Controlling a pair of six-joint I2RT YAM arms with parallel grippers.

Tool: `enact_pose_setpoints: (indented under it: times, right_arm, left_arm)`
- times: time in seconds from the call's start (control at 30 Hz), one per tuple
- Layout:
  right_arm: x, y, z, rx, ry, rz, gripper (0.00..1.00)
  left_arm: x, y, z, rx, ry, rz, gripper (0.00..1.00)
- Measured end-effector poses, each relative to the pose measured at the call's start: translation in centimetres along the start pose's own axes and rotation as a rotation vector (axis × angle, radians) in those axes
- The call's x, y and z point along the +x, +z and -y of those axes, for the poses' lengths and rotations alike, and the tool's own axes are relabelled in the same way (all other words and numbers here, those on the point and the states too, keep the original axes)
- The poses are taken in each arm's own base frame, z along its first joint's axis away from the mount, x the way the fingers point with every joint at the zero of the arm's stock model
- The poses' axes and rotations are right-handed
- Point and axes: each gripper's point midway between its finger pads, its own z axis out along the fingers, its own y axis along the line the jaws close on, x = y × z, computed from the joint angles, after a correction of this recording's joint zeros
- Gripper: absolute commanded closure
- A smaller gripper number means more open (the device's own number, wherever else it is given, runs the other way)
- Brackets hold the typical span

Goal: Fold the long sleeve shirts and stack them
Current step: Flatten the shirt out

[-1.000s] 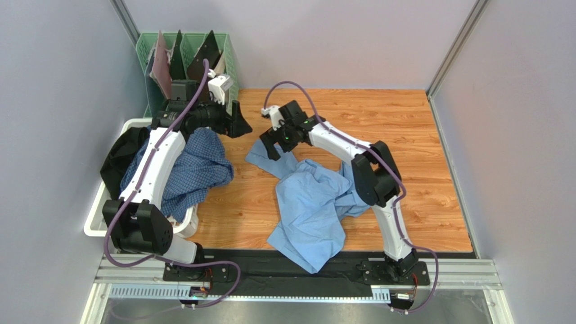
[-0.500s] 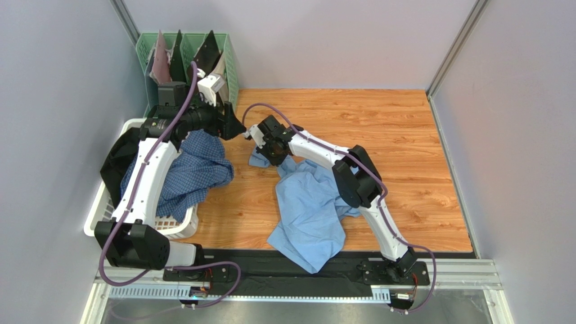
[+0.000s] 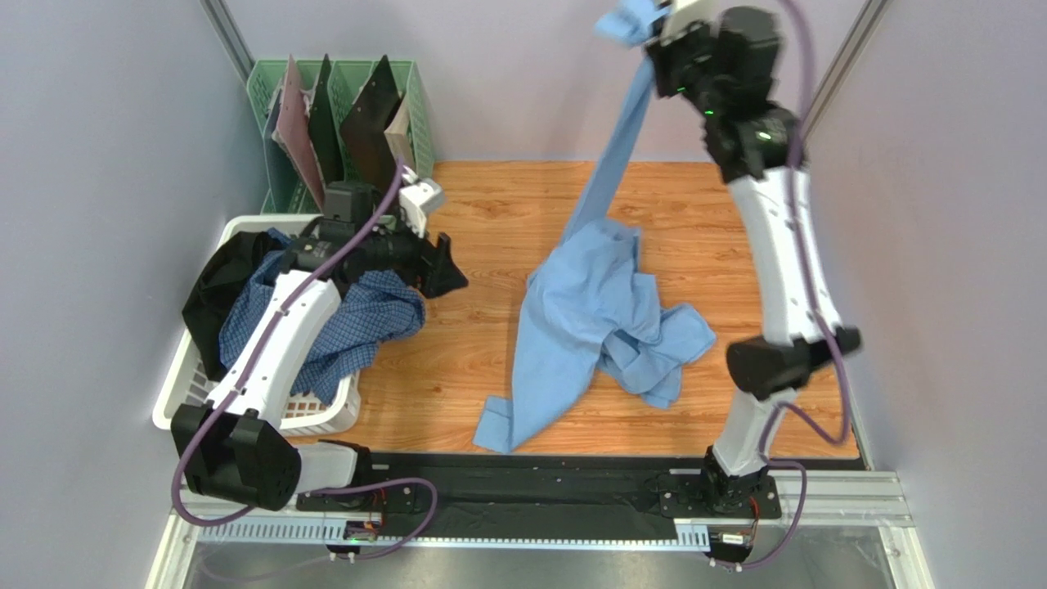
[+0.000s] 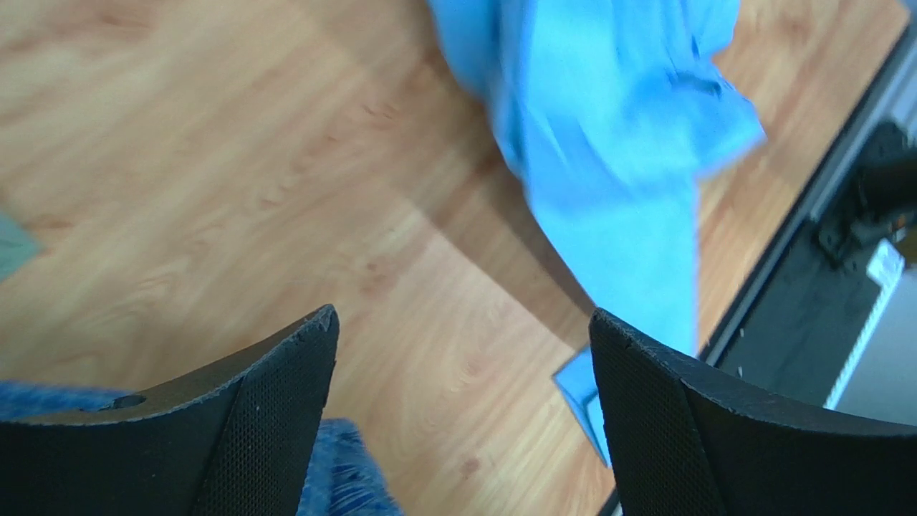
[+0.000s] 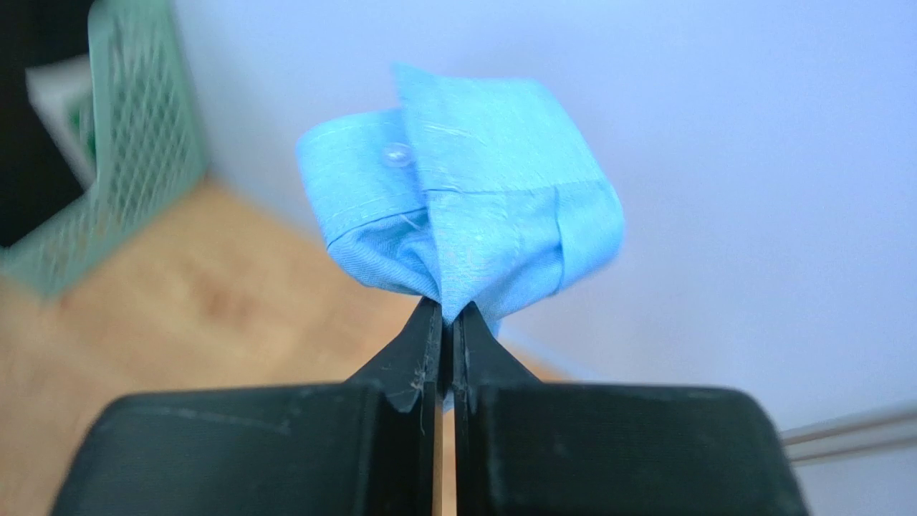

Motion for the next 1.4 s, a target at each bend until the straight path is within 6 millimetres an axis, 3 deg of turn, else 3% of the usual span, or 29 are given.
enact_pose_setpoints:
  times: [0.07,0.17,0.27,0.33,0.4,0.5,0.57,0.67,0.77,1.0,1.1,1.17,1.27,1.4]
  right_arm:
    - [-7.4,-6.5,3.0,0.104,-0.015,0.198,1.00]
    - [-17.2,-17.6,3.2,0.180,-0.035,0.518,1.00]
    - [-21.5,-24.8,3.9,0.245,-0.045,0.703,1.00]
    - [-22.3,-26.9,5.7,0.336,-0.042,0.751,1.00]
    - [-21.8,-26.6,6.9,0.393,-0.041,0.738,1.00]
    - [-19.9,-23.1,7.5,0.417,-0.048,0.657,1.00]
    - [-18.2,-19.8,7.6,0.416,-0.057,0.588,1.00]
    - [-14.9,-15.3,7.7,0.408,-0.065,0.469,1.00]
    - [-12.9,-13.6,7.5,0.396,-0.069,0.405,1.00]
    - [-13.1,-16.0,7.6,0.410,-0.066,0.419,1.00]
    - [-13.9,-17.7,7.7,0.423,-0.064,0.445,1.00]
    - [-14.4,-18.7,7.9,0.433,-0.065,0.462,1.00]
    - [-14.8,-19.5,8.0,0.442,-0.071,0.474,1.00]
    - [-14.8,-19.7,8.1,0.451,-0.083,0.471,1.00]
  left_arm:
    - [1.8,1.7,1.9,0.065,0.023,-0.054,0.01]
    - [4.3,4.5,4.8,0.167,0.045,-0.140,0.01]
    - [5.8,7.3,6.3,0.228,0.071,-0.197,0.01]
    - [6.7,9.4,6.4,0.248,0.074,-0.225,0.01]
    - [7.4,11.7,5.6,0.251,0.056,-0.257,0.01]
    - [8.1,15.1,4.1,0.250,0.039,-0.293,0.01]
    - [8.6,16.7,3.6,0.244,0.047,-0.310,0.01]
    - [8.9,18.0,4.5,0.251,0.086,-0.315,0.01]
    - [7.7,19.3,5.1,0.249,0.136,-0.276,0.01]
    - [0.2,22.8,2.8,0.175,0.315,-0.082,0.05]
    - [-4.1,25.7,1.2,0.143,0.416,-0.002,0.06]
    - [-5.8,27.7,0.2,0.138,0.467,0.020,0.06]
    - [-6.4,30.8,-1.1,0.142,0.511,0.022,0.07]
    - [-3.4,33.6,-2.2,0.175,0.513,-0.050,0.09]
